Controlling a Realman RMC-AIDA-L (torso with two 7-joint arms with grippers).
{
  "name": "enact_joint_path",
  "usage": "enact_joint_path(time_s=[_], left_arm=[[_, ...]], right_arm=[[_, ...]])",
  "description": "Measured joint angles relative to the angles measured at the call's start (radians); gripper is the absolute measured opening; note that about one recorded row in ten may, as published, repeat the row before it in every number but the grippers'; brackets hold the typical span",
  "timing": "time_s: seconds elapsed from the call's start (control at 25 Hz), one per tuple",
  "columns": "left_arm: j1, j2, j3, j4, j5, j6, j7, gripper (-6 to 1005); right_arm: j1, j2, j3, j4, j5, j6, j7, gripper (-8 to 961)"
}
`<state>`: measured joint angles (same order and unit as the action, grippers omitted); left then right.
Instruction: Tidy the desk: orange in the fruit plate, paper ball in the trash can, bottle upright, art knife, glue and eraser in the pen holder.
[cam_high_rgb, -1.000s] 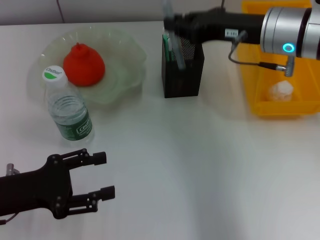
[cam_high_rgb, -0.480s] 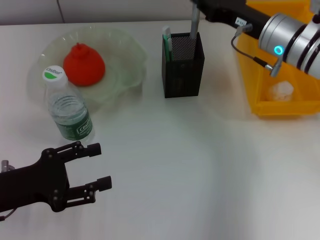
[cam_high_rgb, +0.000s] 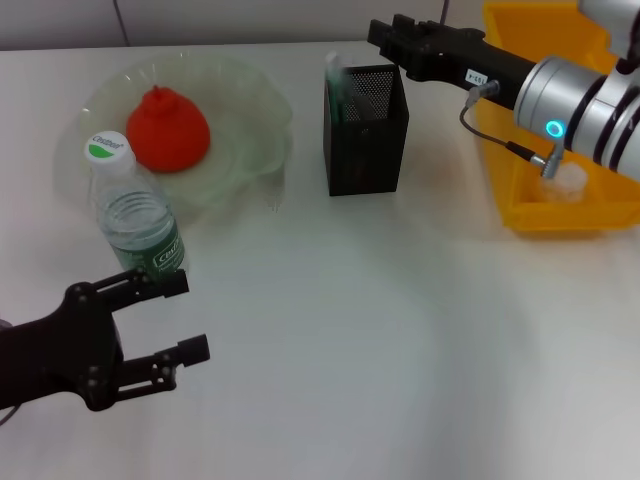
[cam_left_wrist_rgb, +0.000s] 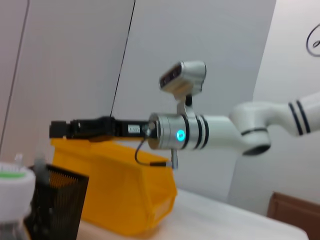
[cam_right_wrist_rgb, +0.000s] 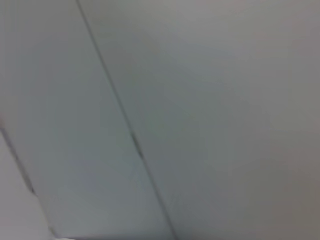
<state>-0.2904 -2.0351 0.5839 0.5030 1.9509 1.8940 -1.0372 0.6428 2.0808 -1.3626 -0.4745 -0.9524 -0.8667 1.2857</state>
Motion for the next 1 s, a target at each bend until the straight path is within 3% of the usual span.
enact_joint_path(time_s=[0.24,0.36,0.4,0.44,0.48,0.52,0.6,0.8,1.0], left_arm=[[0.000,0.010,-0.039,0.000,0.000,0.040,-0.018,782],[-0.003,0.021,-0.061,0.000,0.000,0.062,-0.050,781],[-0.007,0.033,-0.066,0.000,0.000,0.078,-0.081,781],[-0.007,0.033,-0.066,0.000,0.000,0.078,-0.081,783],[-0.010,0.041,-0.059,0.000,0.002,0.092,-0.101,785],[-0.010,0.041,-0.059,0.000,0.002,0.092,-0.101,787],[-0.019,0.054,-0.011,0.012,0.002,0.117,-0.149,791],[-0.023,0.049,0.052,0.059,0.000,0.118,-0.192,792],[-0.028,0.050,0.056,0.066,0.006,0.103,-0.184,793]], right_arm=[[-0.089,-0.013,0.009,-0.105,-0.001,-0.146,0.033,488],[-0.153,-0.043,0.020,-0.161,-0.017,-0.316,0.038,553],[-0.189,-0.066,0.029,-0.189,-0.058,-0.449,0.040,574],[-0.189,-0.066,0.029,-0.189,-0.058,-0.449,0.040,596],[-0.229,-0.078,0.046,-0.225,-0.165,-0.590,0.012,617],[-0.229,-0.078,0.046,-0.225,-0.165,-0.590,0.012,639],[-0.284,-0.066,0.097,-0.258,-0.361,-0.737,-0.028,680],[-0.310,-0.039,0.124,-0.227,-0.540,-0.821,-0.087,780],[-0.310,-0.029,0.118,-0.204,-0.584,-0.842,-0.123,833]])
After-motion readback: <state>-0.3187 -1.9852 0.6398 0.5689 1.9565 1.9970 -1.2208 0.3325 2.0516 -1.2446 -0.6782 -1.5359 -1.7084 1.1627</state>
